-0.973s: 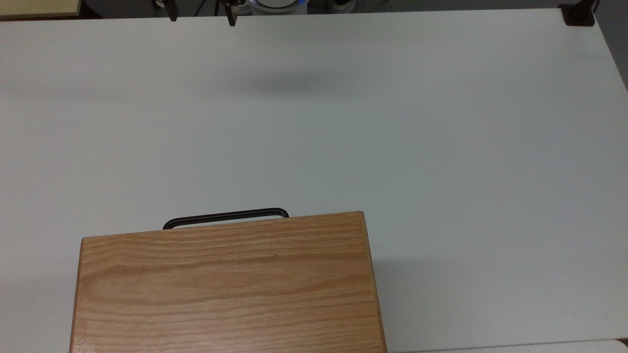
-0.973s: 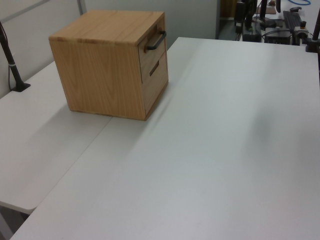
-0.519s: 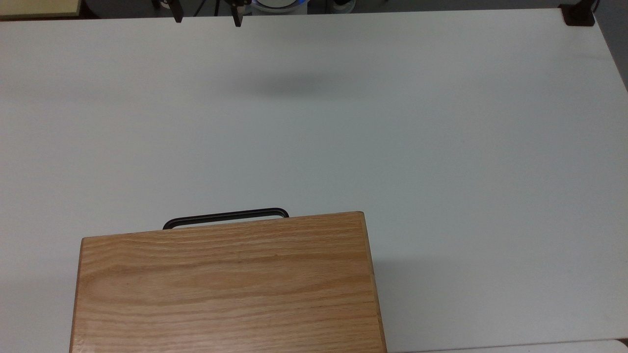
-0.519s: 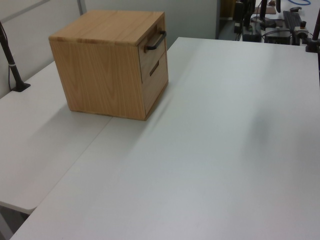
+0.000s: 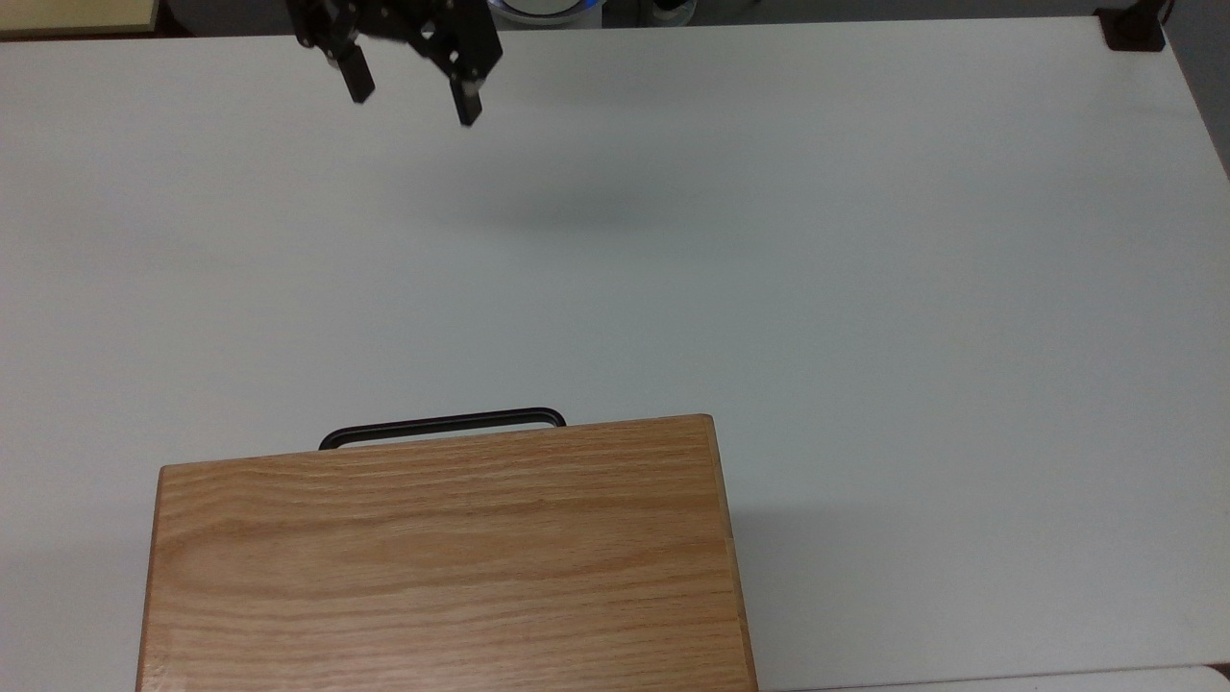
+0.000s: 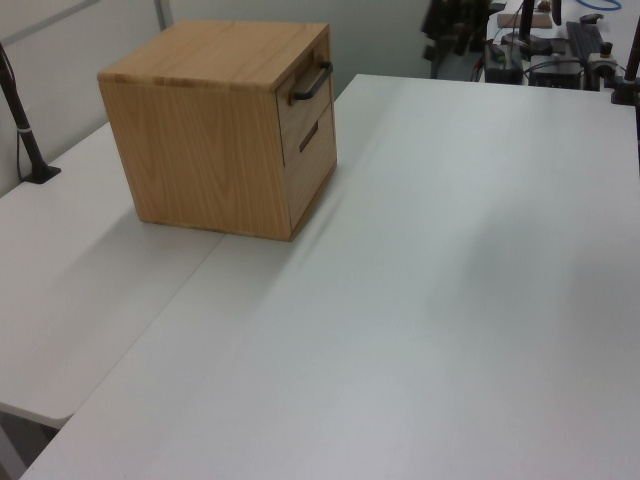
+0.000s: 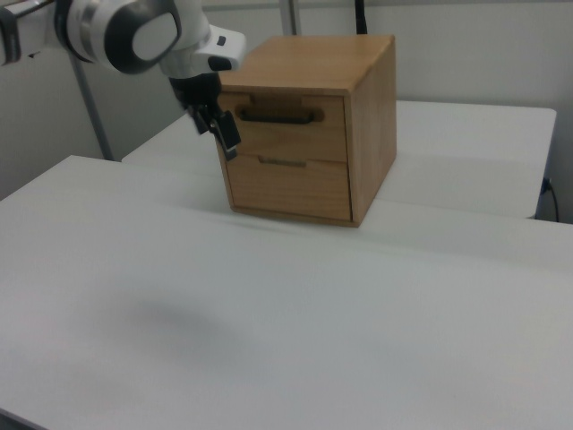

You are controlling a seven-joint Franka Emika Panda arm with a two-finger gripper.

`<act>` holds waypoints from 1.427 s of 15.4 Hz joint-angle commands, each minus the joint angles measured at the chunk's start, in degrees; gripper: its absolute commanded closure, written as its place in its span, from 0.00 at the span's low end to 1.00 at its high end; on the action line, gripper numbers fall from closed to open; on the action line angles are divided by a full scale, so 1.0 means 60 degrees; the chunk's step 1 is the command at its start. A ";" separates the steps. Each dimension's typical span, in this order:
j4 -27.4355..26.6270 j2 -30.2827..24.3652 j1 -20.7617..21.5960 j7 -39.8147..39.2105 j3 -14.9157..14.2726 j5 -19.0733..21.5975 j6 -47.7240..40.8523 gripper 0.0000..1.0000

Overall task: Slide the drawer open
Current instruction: 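Move the gripper down toward the black handle of the upper drawer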

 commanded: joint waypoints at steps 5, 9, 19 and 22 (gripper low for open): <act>0.0745 0.1683 0.0225 0.6614 0.0319 0.0357 0.3455 0.00; 0.1741 0.2782 0.0606 0.8332 0.0232 0.0006 0.4660 0.00; 0.2065 0.4058 0.0870 1.0108 0.0041 -0.0596 0.6974 0.18; 0.1977 0.4147 0.0812 1.0122 0.0041 -0.0552 0.7445 0.42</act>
